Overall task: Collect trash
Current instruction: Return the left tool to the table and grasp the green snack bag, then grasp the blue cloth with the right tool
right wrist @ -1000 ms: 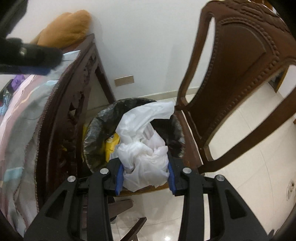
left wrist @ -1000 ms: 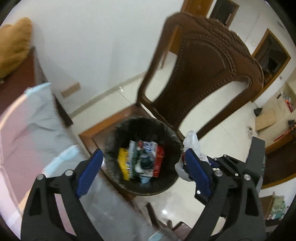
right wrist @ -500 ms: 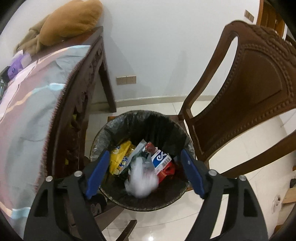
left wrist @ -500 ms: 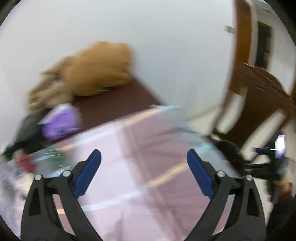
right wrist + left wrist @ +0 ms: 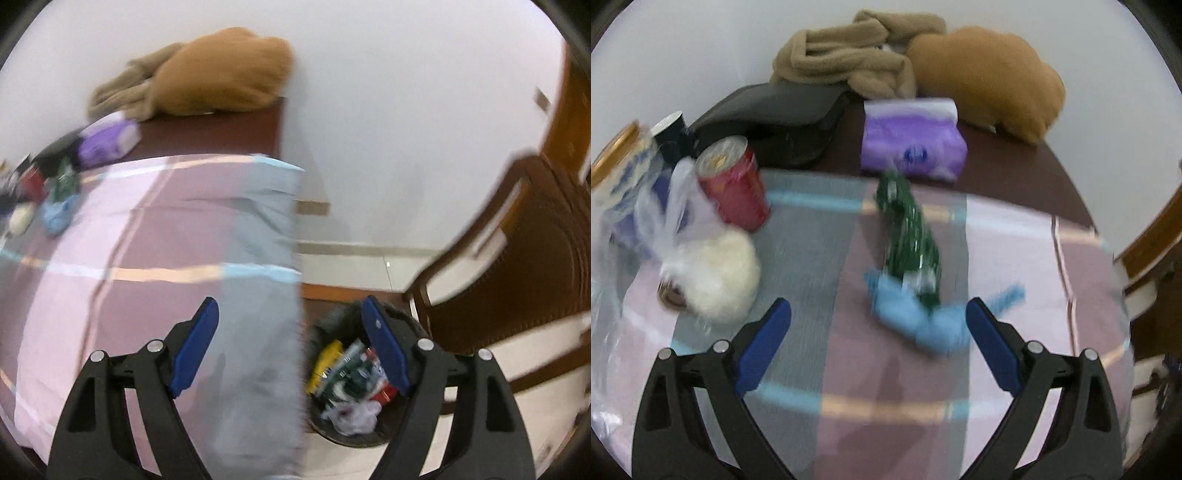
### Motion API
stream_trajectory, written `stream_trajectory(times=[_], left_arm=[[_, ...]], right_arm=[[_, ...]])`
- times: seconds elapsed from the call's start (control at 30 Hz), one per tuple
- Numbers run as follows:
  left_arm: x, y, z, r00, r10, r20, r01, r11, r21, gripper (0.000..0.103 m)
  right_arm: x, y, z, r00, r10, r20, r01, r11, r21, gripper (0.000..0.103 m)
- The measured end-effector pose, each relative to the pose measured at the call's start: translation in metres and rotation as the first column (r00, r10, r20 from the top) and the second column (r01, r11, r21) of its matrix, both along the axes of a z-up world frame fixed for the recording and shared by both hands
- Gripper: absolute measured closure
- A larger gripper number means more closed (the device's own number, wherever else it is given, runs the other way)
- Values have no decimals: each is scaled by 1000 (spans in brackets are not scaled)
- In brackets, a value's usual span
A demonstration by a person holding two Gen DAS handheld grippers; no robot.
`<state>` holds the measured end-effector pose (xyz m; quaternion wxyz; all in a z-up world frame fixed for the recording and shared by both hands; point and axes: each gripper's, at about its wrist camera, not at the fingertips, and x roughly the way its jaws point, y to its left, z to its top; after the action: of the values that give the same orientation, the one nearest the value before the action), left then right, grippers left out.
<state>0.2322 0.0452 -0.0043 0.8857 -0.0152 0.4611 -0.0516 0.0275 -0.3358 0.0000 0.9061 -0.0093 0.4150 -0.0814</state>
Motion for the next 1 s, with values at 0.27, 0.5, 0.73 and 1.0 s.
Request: stream_trajectory(times=[0.27,0.5,0.73,1.0], left_arm=[[87,-31,-52,989,23,-143,-12,997,79,12],[76,-27,-50,987,-40,-154,35,999,-34,73],[0,2,-10,980,-188,-61,177,973,-151,78],[-89,52,6,956,-285,63,292,944,-157,78]], right_arm=[[19,96,14,980,199,15,-198,980,-33,25],[33,129,2,966,258,-29,-259,964,-63,25],[44,156,-2,948,314,-45,-316,946,-69,25],[68,222,0,887,461,-42,-462,887,-17,25]])
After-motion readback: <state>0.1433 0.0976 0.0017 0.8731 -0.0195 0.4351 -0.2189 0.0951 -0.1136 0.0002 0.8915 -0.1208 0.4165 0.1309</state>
